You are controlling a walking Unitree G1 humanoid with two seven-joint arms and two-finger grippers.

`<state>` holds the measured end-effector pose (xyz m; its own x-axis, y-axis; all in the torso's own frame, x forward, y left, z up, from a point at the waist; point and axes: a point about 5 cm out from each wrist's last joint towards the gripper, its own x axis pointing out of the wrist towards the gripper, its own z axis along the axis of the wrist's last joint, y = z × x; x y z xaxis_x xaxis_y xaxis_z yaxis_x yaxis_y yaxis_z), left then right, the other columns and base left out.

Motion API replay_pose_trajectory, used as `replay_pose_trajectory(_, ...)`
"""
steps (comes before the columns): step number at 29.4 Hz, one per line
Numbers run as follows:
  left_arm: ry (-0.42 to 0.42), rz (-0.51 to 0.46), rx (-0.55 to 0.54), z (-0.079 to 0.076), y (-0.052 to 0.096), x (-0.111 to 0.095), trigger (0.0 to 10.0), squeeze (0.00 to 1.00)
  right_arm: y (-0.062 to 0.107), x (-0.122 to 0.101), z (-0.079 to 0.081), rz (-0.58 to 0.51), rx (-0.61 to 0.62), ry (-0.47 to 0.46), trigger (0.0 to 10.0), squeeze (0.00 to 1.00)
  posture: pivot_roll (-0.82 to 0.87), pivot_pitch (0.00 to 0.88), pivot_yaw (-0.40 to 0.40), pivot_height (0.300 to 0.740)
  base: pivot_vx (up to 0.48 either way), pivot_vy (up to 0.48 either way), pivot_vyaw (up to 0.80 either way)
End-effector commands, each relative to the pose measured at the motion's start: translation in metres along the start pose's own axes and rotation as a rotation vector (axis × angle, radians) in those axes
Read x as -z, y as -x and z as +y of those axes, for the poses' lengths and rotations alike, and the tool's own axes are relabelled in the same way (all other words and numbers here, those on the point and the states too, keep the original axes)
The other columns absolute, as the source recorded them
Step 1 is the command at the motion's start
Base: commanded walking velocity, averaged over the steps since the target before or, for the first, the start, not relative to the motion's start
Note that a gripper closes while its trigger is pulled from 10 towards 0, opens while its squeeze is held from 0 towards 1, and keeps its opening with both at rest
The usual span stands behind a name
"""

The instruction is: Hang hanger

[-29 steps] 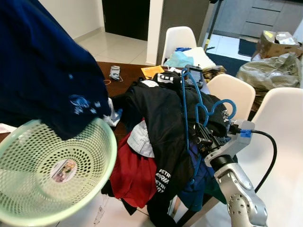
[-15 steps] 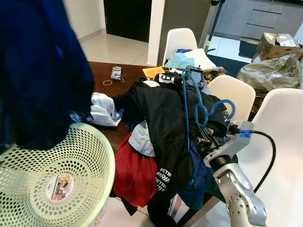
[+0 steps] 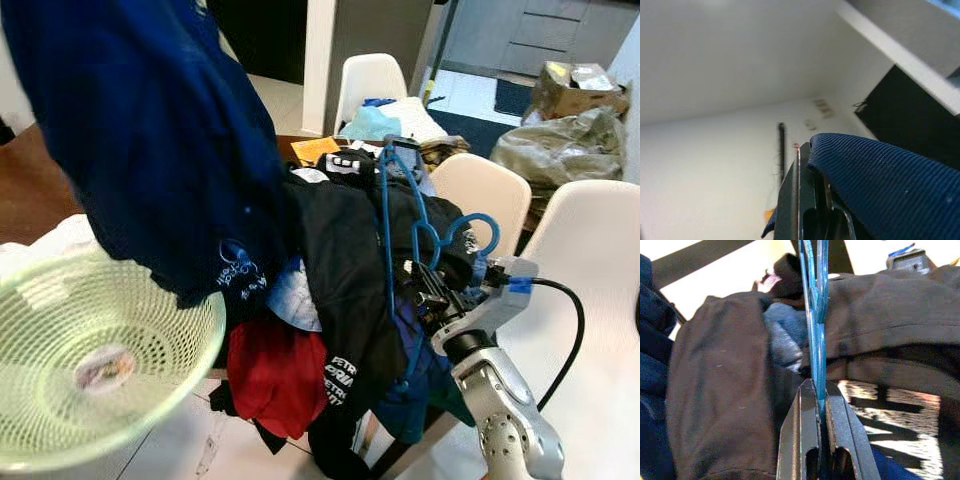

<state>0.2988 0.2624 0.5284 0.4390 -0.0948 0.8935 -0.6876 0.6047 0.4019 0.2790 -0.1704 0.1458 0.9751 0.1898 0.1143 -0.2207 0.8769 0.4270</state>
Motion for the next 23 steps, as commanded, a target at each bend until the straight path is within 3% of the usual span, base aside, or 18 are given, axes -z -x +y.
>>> replay_pose_trajectory(1, -0.054, -0.061, -0.07, 0.023, -0.006, -0.012, 0.0, 0.0, 0.002, 0.003, -0.004, 0.014, 0.018, -0.011, 10.0, 0.0, 0.05, 0.033, -0.04, 0.74, 0.0, 0.0, 0.0)
replay_pose_trajectory(7, -0.123, -0.051, -0.057, 0.026, -0.002, -0.006, 0.0, 0.0, 0.001, 0.003, -0.004, 0.016, 0.014, -0.008, 10.0, 0.0, 0.05, 0.032, -0.044, 0.74, 0.0, 0.0, 0.0)
replay_pose_trajectory(16, -0.343, -0.052, -0.07, 0.034, -0.004, -0.003, 0.0, 0.0, 0.001, 0.003, -0.004, 0.014, 0.013, -0.008, 10.0, 0.0, 0.06, 0.034, -0.038, 0.74, 0.0, 0.0, 0.0)
replay_pose_trajectory(23, -0.393, -0.008, -0.065, 0.032, -0.002, 0.007, 0.0, 0.0, 0.001, 0.002, -0.004, 0.01, 0.016, -0.011, 10.0, 0.0, 0.06, 0.038, -0.036, 0.74, 0.0, 0.0, 0.0)
